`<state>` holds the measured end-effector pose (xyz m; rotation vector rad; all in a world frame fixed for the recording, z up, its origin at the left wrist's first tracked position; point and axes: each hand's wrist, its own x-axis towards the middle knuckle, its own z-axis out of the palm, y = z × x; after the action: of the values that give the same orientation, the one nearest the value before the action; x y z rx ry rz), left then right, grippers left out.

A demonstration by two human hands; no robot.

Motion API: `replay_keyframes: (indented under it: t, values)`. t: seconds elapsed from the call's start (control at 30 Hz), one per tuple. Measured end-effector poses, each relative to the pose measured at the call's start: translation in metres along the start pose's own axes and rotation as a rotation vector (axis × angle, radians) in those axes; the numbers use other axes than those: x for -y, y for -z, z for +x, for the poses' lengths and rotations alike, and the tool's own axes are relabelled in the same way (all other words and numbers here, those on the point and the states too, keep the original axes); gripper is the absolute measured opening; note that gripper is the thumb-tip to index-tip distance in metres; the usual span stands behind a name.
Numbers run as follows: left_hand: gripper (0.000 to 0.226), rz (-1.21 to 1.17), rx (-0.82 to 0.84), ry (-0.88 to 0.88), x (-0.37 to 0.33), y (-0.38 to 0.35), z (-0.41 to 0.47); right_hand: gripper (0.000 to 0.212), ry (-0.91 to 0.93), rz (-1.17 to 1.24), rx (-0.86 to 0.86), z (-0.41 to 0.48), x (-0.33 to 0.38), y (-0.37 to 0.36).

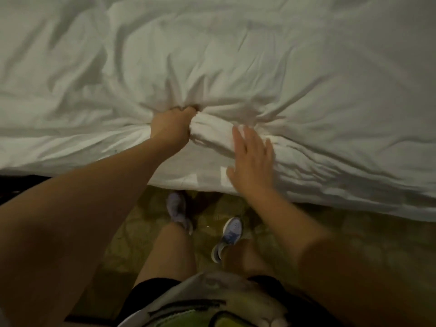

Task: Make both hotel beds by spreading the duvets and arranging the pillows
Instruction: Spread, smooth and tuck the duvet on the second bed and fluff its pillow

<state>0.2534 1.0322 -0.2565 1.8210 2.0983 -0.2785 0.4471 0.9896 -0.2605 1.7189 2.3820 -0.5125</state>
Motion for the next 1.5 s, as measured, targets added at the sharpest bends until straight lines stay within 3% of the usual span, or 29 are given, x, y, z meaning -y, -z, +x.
replay_keyframes:
  t: [0.1, 0.17, 0.23, 0.33, 0.47, 0.77, 1.1, 1.33, 1.5]
  values:
    - [0.028, -0.024, -0.105, -0.116, 0.007, 0.005, -0.009, 0.109, -0.124, -0.093, -0.072, -0.002, 0.012, -0.018]
    - [0.026, -0.07, -0.165, -0.216, 0.011, 0.009, -0.017, 0.092, -0.196, -0.106, -0.206, 0.018, 0.008, -0.01]
    - [0.029, -0.081, -0.173, -0.269, 0.015, 0.021, -0.023, 0.065, -0.155, -0.152, -0.295, 0.031, -0.003, 0.011]
    - [0.031, -0.002, -0.152, -0.316, 0.015, 0.043, -0.025, 0.046, -0.165, -0.11, -0.097, 0.028, -0.01, 0.042]
    - [0.034, 0.072, -0.142, -0.307, 0.012, 0.057, -0.037, 0.03, -0.264, -0.026, -0.106, 0.019, -0.003, 0.066]
    - [0.031, 0.137, -0.254, -0.228, 0.016, 0.058, -0.11, 0.027, -0.218, 0.039, -0.165, -0.057, 0.018, 0.081]
    - [0.039, 0.058, -0.136, -0.163, -0.029, -0.017, -0.293, 0.034, -0.202, 0.049, 0.029, -0.241, 0.009, 0.049]
    - [0.032, 0.08, -0.115, -0.141, -0.034, -0.012, -0.344, 0.033, -0.143, -0.005, 0.057, -0.285, 0.012, 0.052]
    - [0.036, 0.064, -0.182, -0.143, -0.032, 0.022, -0.35, 0.022, -0.061, -0.06, -0.023, -0.28, 0.015, 0.085]
